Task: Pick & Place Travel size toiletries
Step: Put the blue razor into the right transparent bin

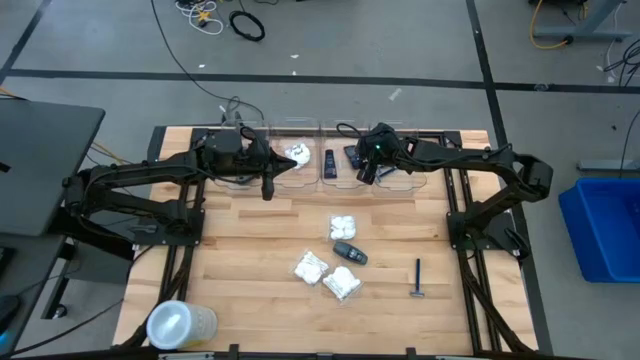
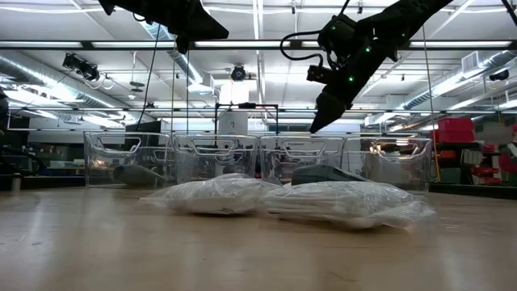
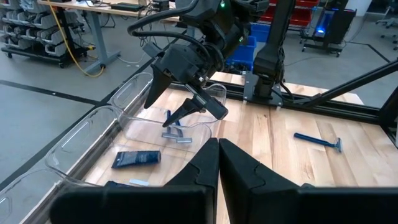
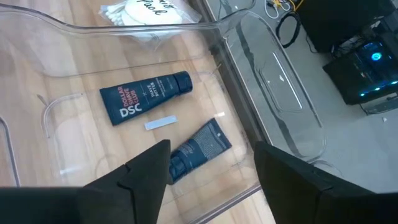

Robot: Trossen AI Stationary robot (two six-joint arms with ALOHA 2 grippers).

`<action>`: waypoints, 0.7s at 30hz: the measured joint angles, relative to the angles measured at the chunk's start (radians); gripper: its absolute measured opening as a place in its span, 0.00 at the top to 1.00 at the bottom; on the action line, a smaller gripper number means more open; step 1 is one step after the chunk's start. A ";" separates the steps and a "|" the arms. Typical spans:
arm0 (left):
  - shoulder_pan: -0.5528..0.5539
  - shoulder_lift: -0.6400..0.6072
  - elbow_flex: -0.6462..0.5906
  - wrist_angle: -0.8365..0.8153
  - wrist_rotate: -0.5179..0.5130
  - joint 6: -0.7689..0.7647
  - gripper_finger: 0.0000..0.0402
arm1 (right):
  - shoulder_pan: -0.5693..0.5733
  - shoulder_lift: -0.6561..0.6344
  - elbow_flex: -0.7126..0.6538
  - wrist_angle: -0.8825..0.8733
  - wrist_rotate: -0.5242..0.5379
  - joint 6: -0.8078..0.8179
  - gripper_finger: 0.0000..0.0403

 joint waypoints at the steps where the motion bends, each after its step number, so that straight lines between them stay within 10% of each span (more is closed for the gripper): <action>1: 0.000 0.000 0.000 0.000 0.000 0.000 0.95 | 0.000 0.000 0.000 0.000 -0.001 0.000 0.40; 21: 0.000 0.000 0.000 0.000 0.000 0.002 0.95 | 0.097 -0.110 0.000 0.015 -0.017 -0.109 0.70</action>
